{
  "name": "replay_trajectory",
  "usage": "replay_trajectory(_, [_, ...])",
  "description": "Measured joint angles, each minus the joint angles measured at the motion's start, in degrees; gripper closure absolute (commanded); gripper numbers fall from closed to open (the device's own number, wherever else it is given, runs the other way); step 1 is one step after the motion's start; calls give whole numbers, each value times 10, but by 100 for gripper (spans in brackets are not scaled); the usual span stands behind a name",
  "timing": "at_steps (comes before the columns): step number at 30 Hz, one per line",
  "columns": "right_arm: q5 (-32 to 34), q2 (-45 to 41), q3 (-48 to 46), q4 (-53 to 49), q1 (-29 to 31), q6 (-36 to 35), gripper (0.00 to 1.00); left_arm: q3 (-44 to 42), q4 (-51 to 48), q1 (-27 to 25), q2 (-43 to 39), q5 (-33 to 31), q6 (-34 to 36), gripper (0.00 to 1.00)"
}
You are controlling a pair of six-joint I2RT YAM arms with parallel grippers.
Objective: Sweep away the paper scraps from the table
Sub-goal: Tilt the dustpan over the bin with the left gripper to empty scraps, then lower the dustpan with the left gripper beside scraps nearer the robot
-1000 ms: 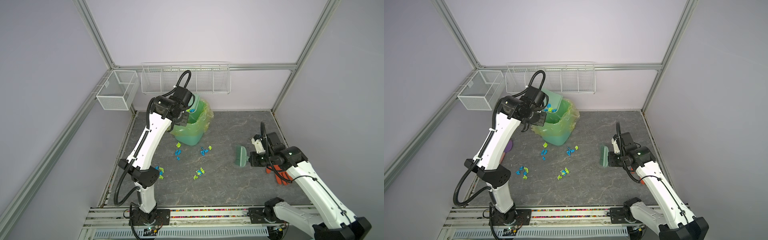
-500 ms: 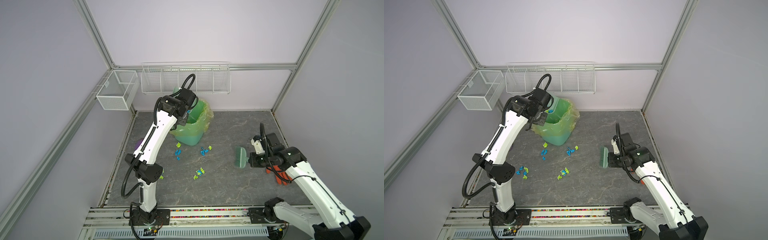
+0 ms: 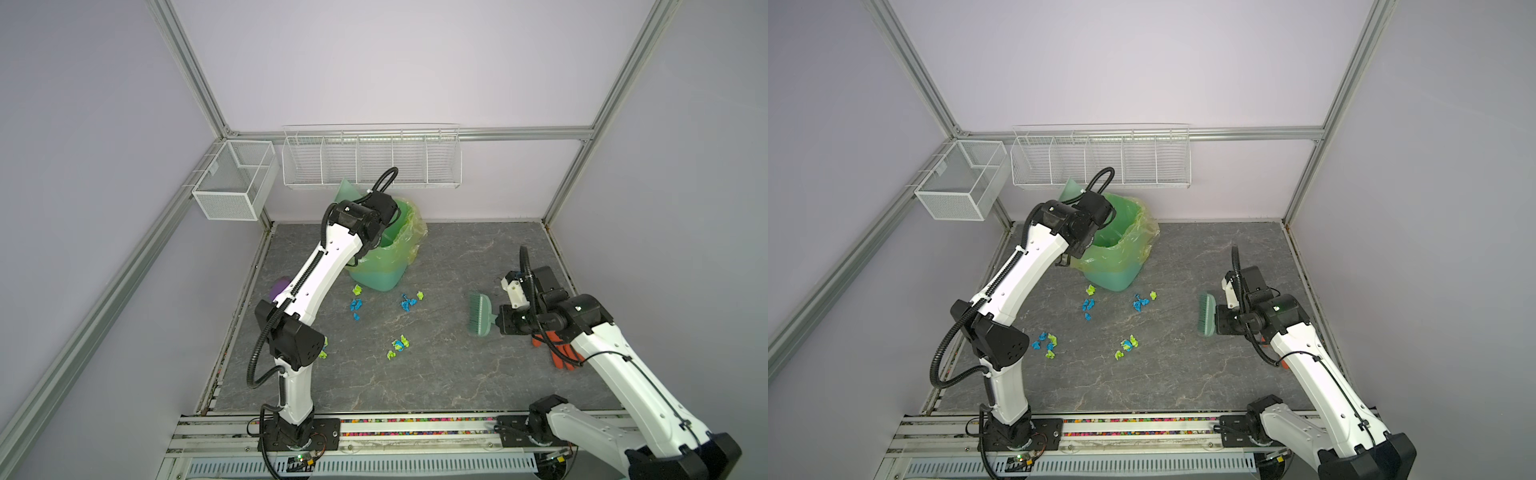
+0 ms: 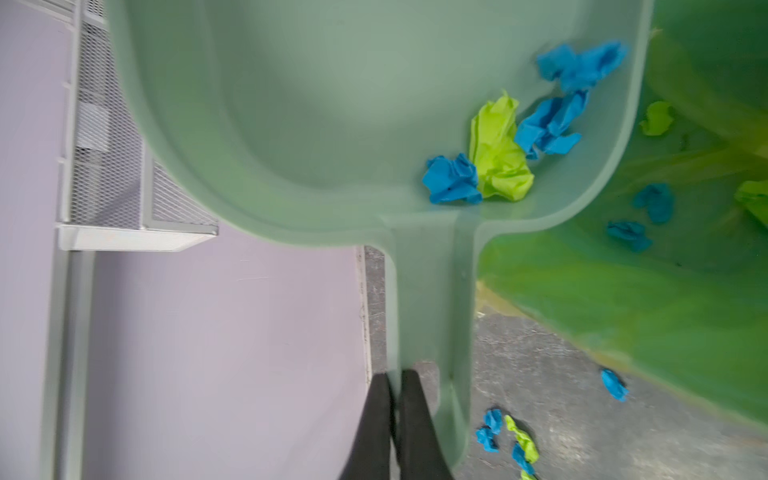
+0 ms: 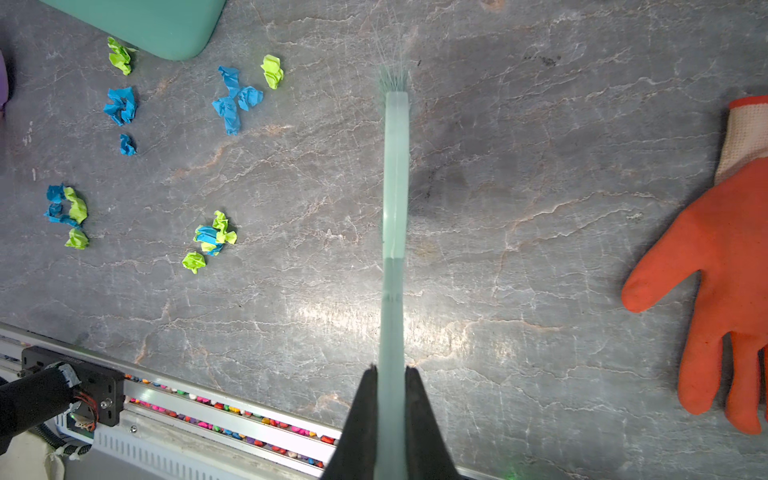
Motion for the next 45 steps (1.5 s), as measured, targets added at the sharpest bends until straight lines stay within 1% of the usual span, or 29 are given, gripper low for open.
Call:
replay_trajectory(9, [-5,-18,-6,5,0,0,93,-37,47,-51,-6,-139,51,100])
replay_trajectory(15, [-20,-30,-18,13,0,3,93,-85,79,-53,-8,-205,90,100])
replay_trajectory(19, [-29,-36,-29,21,0,5,93,-104,96,-56,-9,-237,113,100])
replay_trajectory(21, [-32,-38,-32,24,0,5,93,-126,118,-62,-14,-265,136,100])
replay_trajectory(24, [-35,-38,-34,26,0,5,93,-171,168,-71,-25,-307,193,100])
replay_trajectory(27, [-37,-40,-35,30,0,5,93,-186,205,-76,-26,-328,237,100])
replay_trajectory(31, [-40,-43,-41,36,0,5,93,-187,233,-75,-28,-337,263,100])
replay_trajectory(37, [-43,-43,-42,42,0,5,93,-179,217,-75,-28,-330,244,100])
replay_trajectory(40, [-43,-43,-42,43,0,5,93,-150,186,-75,-28,-299,211,100])
replay_trajectory(45, [-45,-43,-42,45,0,9,93,-57,110,-75,-31,-206,129,100])
